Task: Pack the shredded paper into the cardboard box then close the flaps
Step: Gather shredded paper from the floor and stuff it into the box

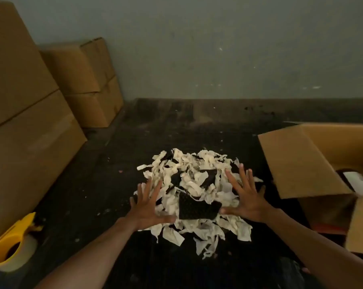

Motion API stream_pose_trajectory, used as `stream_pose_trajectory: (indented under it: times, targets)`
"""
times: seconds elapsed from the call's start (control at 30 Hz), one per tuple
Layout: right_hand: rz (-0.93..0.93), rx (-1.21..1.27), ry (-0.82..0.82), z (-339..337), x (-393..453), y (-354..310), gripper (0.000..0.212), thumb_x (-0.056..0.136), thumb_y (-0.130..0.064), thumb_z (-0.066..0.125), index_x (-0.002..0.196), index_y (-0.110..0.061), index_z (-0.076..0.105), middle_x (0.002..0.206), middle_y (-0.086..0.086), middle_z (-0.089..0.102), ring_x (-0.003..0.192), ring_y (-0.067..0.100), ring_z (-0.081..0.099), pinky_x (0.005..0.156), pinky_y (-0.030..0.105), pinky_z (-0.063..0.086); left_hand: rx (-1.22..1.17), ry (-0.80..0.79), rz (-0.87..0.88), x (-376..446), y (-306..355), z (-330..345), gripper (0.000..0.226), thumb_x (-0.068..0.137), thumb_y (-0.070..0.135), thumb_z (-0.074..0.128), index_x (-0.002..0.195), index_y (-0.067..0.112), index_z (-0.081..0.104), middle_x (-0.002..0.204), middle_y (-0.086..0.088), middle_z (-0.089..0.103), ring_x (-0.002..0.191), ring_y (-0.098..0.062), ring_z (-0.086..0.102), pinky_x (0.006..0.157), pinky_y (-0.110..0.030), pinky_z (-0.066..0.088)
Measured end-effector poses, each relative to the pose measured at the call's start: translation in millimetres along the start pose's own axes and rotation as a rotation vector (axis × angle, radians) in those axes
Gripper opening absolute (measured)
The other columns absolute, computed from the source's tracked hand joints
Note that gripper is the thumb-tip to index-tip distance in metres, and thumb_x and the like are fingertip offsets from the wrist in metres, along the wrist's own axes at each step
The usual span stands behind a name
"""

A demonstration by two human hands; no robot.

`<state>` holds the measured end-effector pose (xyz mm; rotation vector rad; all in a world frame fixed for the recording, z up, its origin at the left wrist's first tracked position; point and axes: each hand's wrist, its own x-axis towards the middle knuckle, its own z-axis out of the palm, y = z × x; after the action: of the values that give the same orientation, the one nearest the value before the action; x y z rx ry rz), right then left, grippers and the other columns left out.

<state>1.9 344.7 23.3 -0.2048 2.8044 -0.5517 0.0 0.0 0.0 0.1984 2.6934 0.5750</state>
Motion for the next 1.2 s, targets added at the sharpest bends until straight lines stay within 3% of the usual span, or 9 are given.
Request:
stream_pose_trajectory:
  times: [0.27, 0.4, 0.5, 0.63, 0.77, 0.93, 1.03, 1.1, 1.2]
  targets:
    - [-0.148, -0.33, -0.163, 43.0, 99.4, -3.3, 0.123, 0.051, -0.095, 0.054, 0.131, -0.065, -0.034, 0.145, -0.001, -0.054, 0.138, 0.043, -0.038, 0.102, 0.082, -0.006, 0.086, -0.134, -0.008, 78.7, 33.3, 33.2, 0.147, 0.043, 0.093, 0.062, 0.137, 0.048, -0.042, 0.15, 0.008, -0.047, 0.137, -0.034, -0.042, 0.108, -0.075, -0.006]
    - [-0.163, -0.38, -0.159, 65.1, 115.4, 7.9, 0.108, 0.07, -0.077, 0.06, 0.141, -0.062, -0.021, 0.16, 0.001, -0.031, 0.147, 0.045, -0.014, 0.108, 0.076, 0.003, 0.245, -0.017, -0.007, 87.5, 29.2, 51.9, 0.142, 0.045, 0.101, 0.046, 0.148, 0.039, -0.029, 0.163, 0.003, -0.016, 0.148, -0.034, -0.019, 0.112, -0.068, -0.002]
    - [-0.182, -0.325, -0.089, 66.3, 113.9, 9.9, 0.092, 0.068, -0.076, 0.051, 0.149, -0.054, 0.011, 0.164, 0.004, 0.001, 0.147, 0.042, 0.007, 0.11, 0.069, 0.014, 0.266, 0.158, 0.029, 88.4, 19.6, 63.4, 0.128, 0.055, 0.095, 0.046, 0.157, 0.034, -0.002, 0.159, 0.0, 0.015, 0.146, -0.033, 0.008, 0.115, -0.06, 0.015]
    - [-0.237, -0.157, 0.042, 80.9, 116.6, 13.2, 0.071, 0.067, -0.065, 0.057, 0.13, -0.033, 0.057, 0.136, 0.016, 0.052, 0.124, 0.036, 0.036, 0.093, 0.061, 0.047, 0.256, 0.417, 0.145, 99.6, 10.1, 78.7, 0.102, 0.068, 0.088, 0.049, 0.144, 0.019, 0.044, 0.136, -0.007, 0.053, 0.124, -0.035, 0.045, 0.101, -0.05, 0.039]
    - [-0.217, -0.01, 0.103, 88.0, 123.6, 7.2, 0.054, 0.078, -0.055, 0.056, 0.124, -0.027, 0.056, 0.117, 0.02, 0.06, 0.11, 0.047, 0.056, 0.087, 0.053, 0.053, 0.193, 0.498, 0.174, 109.6, 9.2, 81.2, 0.079, 0.075, 0.07, 0.059, 0.135, 0.018, 0.051, 0.122, -0.008, 0.064, 0.111, -0.032, 0.056, 0.096, -0.046, 0.044]
    - [-0.208, 0.189, 0.129, 73.5, 136.4, 5.3, 0.051, 0.077, -0.048, 0.058, 0.113, -0.013, 0.067, 0.086, 0.02, 0.069, 0.073, 0.036, 0.069, 0.064, 0.038, 0.057, -0.008, 0.34, 0.03, 120.0, 21.2, 49.4, 0.068, 0.082, 0.059, 0.056, 0.129, 0.01, 0.059, 0.118, -0.013, 0.067, 0.112, -0.032, 0.061, 0.094, -0.039, 0.047]
    - [-0.106, 0.275, 0.156, 55.7, 137.3, -1.5, 0.06, 0.08, -0.055, 0.059, 0.122, -0.012, 0.067, 0.107, 0.015, 0.072, 0.099, 0.032, 0.069, 0.085, 0.043, 0.057, -0.142, 0.377, 0.007, 121.5, 20.0, 35.4, 0.077, 0.086, 0.076, 0.037, 0.122, 0.013, 0.066, 0.101, -0.008, 0.074, 0.093, -0.025, 0.069, 0.085, -0.036, 0.053]
    - [-0.03, 0.311, 0.118, 41.1, 133.6, -10.6, 0.057, 0.087, -0.043, 0.067, 0.134, -0.011, 0.059, 0.127, 0.009, 0.064, 0.121, 0.029, 0.058, 0.104, 0.04, 0.045, -0.242, 0.422, -0.02, 120.8, 17.7, 33.8, 0.078, 0.086, 0.081, 0.03, 0.118, 0.021, 0.069, 0.1, 0.001, 0.075, 0.096, -0.017, 0.07, 0.09, -0.035, 0.053]
    - [0.031, 0.356, 0.117, 14.7, 128.2, -27.6, 0.052, 0.09, -0.027, 0.069, 0.138, -0.013, 0.054, 0.131, 0.002, 0.058, 0.127, 0.023, 0.053, 0.106, 0.027, 0.04, -0.322, 0.464, -0.084, 116.8, 22.4, 20.1, 0.058, 0.093, 0.068, 0.036, 0.097, 0.022, 0.071, 0.079, 0.009, 0.072, 0.085, -0.012, 0.069, 0.086, -0.032, 0.053]
